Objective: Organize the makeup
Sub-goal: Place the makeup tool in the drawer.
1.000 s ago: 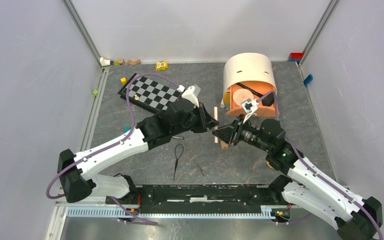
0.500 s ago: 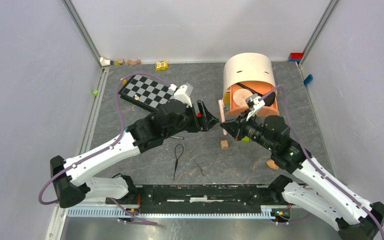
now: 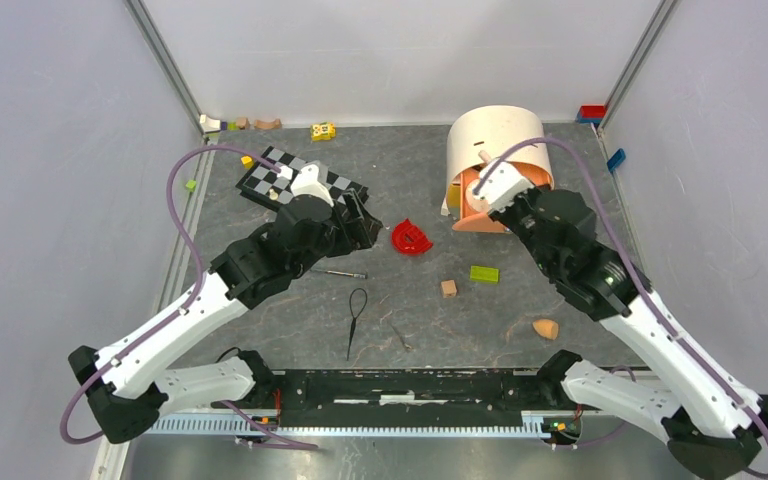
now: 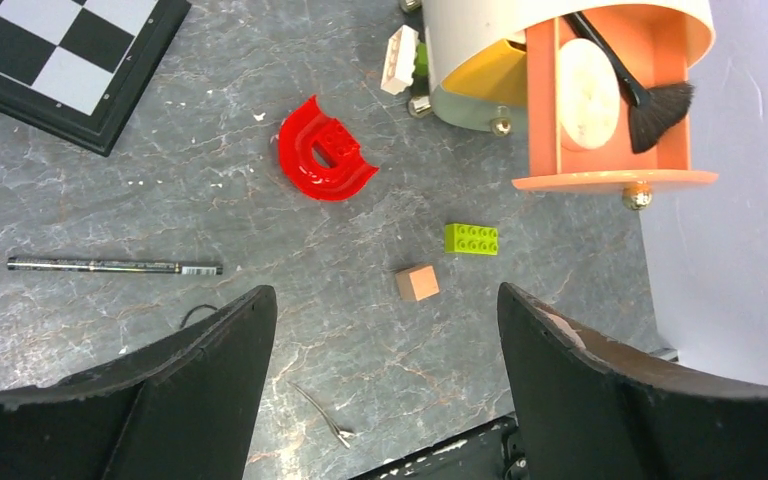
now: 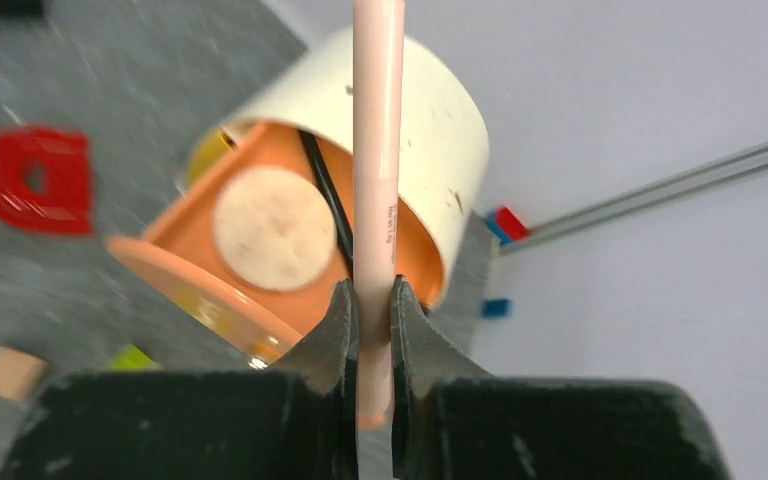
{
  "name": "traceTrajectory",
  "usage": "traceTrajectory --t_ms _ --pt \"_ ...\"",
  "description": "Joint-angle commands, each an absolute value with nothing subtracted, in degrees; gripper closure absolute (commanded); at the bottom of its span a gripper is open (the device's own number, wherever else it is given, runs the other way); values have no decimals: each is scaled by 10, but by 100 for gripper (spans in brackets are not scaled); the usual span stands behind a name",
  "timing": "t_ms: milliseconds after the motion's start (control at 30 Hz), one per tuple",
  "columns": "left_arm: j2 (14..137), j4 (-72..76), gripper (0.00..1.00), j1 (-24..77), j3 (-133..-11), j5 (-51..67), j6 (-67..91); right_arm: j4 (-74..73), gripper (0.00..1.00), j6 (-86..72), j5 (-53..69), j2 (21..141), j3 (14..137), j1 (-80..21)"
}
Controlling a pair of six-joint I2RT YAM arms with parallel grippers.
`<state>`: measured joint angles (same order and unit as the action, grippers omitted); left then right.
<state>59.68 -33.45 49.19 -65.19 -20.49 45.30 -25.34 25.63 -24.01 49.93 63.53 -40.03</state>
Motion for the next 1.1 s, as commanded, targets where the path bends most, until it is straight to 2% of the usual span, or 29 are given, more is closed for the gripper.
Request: traceTrajectory --t_ms 0,267,400,667,1067 --pt "597 -345 13 484 -640 -210 443 -336 100 450 -306 547 673 -400" --pt "613 -330 14 483 -625 -175 460 -360 100 537 -270 611 707 -333" --pt "608 -333 13 482 -622 -178 457 -393 100 557 -185 642 729 -251" --pt "612 -331 13 479 -616 -164 460 -430 100 556 -54 689 768 -214" --pt "621 -316 15 478 -594 -126 476 -391 97 546 -71 735 741 -180"
